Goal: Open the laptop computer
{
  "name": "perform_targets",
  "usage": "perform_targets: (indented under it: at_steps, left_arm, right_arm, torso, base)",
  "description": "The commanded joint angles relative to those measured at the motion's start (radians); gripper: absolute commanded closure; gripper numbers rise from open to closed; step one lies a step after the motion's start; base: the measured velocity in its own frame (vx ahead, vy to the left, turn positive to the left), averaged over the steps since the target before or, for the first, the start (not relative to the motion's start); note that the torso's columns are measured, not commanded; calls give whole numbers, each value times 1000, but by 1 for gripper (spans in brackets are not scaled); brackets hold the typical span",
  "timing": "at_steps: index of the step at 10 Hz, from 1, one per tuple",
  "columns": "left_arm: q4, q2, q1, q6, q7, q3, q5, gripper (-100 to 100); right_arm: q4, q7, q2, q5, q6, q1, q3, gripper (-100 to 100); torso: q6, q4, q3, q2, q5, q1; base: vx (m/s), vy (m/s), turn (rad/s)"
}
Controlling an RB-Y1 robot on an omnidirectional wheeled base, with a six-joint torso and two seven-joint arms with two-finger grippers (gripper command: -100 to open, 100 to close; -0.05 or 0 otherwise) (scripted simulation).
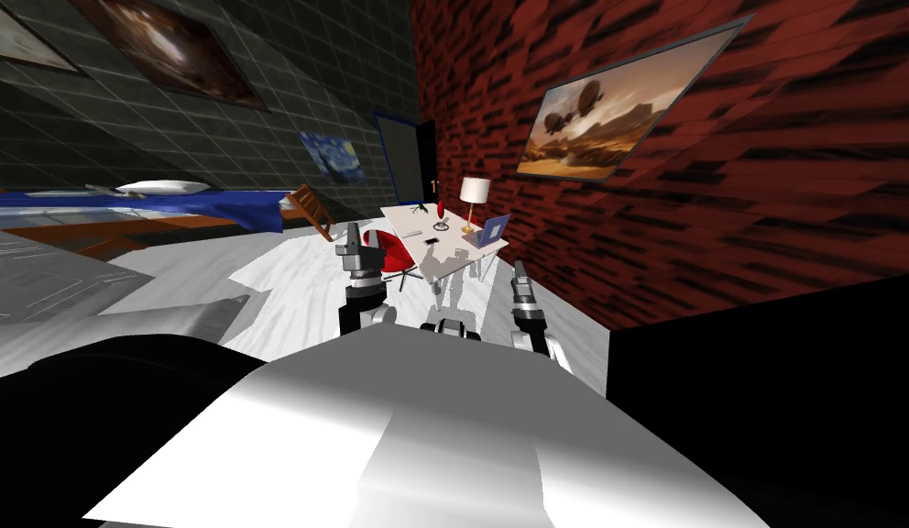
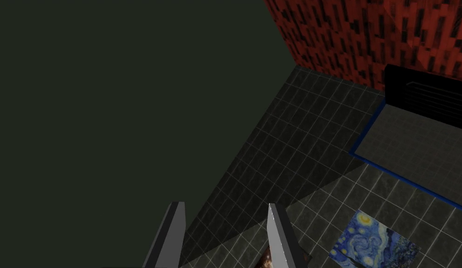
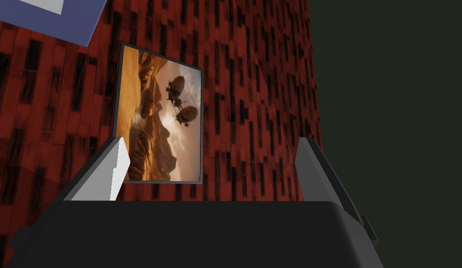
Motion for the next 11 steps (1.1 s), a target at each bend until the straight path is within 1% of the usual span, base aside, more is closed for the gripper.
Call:
perform_targets:
  at_steps: [1, 2, 4, 5, 6, 7, 8, 9, 10, 11]
  left_arm:
    - [0, 0, 0, 0, 0, 0, 0, 0]
    - [0, 0, 0, 0, 0, 0, 0, 0]
    - [0, 0, 0, 0, 0, 0, 0, 0]
    - [0, 0, 0, 0, 0, 0, 0, 0]
    - [0, 0, 0, 0, 0, 0, 0, 0]
    - [0, 0, 0, 0, 0, 0, 0, 0]
    - [0, 0, 0, 0, 0, 0, 0, 0]
    - [0, 0, 0, 0, 0, 0, 0, 0]
    - [0, 0, 0, 0, 0, 0, 0, 0]
    - [0, 0, 0, 0, 0, 0, 0, 0]
  right_arm:
    - [75, 13, -48, 52, 53, -39, 3, -100]
    - [79, 13, -48, 52, 53, -39, 3, -100]
    - [147, 29, -92, 108, 112, -76, 11, -100]
    - [147, 29, -92, 108, 119, -76, 11, -100]
    - [184, 37, -115, 137, 154, -95, 15, -100]
    - [212, 46, -139, 167, 178, -116, 19, -100]
    - [222, 46, -139, 167, 189, -116, 19, -100]
    - [262, 54, -163, 197, 219, -136, 22, -100]
    - [291, 63, -188, 228, 247, -158, 25, -100]
    - [304, 63, -188, 228, 260, -158, 25, -100]
  torso:
    - [-1, 0, 0, -1, 0, 1]
    - [-1, 0, 0, 1, 1, 3]
    - [-1, 0, 0, 1, 0, 2]
    - [-1, 0, 0, 1, 1, 4]
    - [0, 0, 0, 0, 1, 2]
    - [-1, 0, 0, 0, 0, 1]
    - [-1, 0, 1, 1, 1, 3]
    - [0, 0, 0, 0, 1, 2]
    - [-1, 0, 0, 0, 0, 1]
    - [-1, 0, 1, 1, 1, 3]
  base:
    - [-108, 101, 220]
    - [-85, 74, 58]
    - [-87, 98, 158]
    - [-59, 92, 84]
    - [-64, 82, 143]
    - [-85, 117, 269]
    - [-55, 94, 77]
    - [-51, 83, 120]
    - [-74, 114, 260]
    - [-45, 90, 87]
